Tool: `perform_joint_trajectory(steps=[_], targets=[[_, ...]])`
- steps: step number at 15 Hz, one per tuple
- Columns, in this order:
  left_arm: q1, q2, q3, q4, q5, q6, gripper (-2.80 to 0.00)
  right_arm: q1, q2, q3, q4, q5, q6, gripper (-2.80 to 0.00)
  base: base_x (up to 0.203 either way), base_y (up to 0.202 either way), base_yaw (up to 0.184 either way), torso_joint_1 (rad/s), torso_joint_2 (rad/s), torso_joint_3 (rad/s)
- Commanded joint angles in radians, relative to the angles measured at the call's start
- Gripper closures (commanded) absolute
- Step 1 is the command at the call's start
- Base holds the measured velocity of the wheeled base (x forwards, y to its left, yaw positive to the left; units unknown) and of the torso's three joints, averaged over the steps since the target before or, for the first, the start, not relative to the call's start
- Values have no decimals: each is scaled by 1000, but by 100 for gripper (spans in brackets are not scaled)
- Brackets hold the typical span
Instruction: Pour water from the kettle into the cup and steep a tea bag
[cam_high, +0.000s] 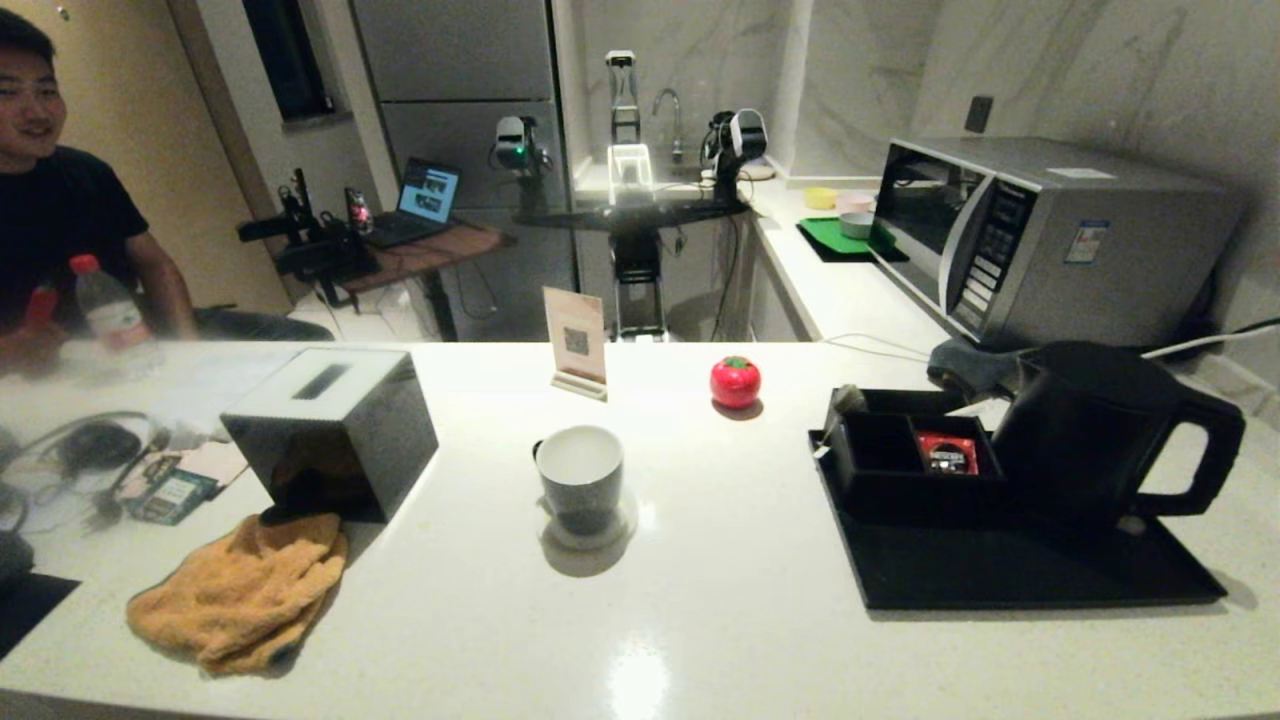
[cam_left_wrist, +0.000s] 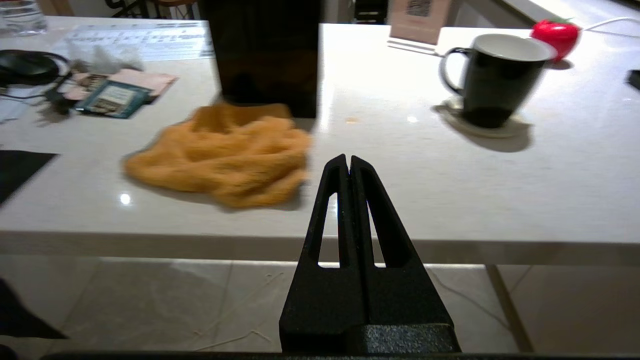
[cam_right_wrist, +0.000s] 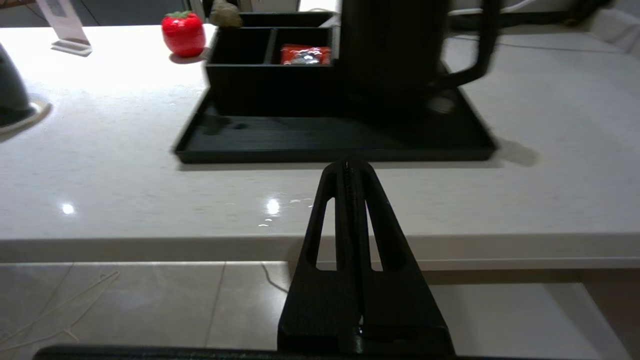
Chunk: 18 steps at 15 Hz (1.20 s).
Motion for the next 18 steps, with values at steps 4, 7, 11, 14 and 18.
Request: perform_joint_trajectory(steps=[4, 7, 11, 14, 18], targets=[[0, 0, 0, 0, 0, -1, 0, 1, 1, 0, -1, -2, 13, 0, 0, -167, 0, 5, 0, 2], [0, 0, 0, 0, 0, -1, 0, 1, 1, 0, -1, -1, 12, 0, 0, 0, 0, 0, 0, 0], [0, 0, 0, 0, 0, -1, 0, 1, 1, 0, -2, 0, 1, 0, 0, 0, 0, 0, 0, 0], [0, 0, 0, 0, 0, -1, 0, 1, 1, 0, 1, 3, -27, 0, 0, 0, 0, 0, 0, 0], [0, 0, 0, 0, 0, -1, 0, 1, 1, 0, -1, 16, -44, 0, 0, 0, 0, 0, 0, 0]])
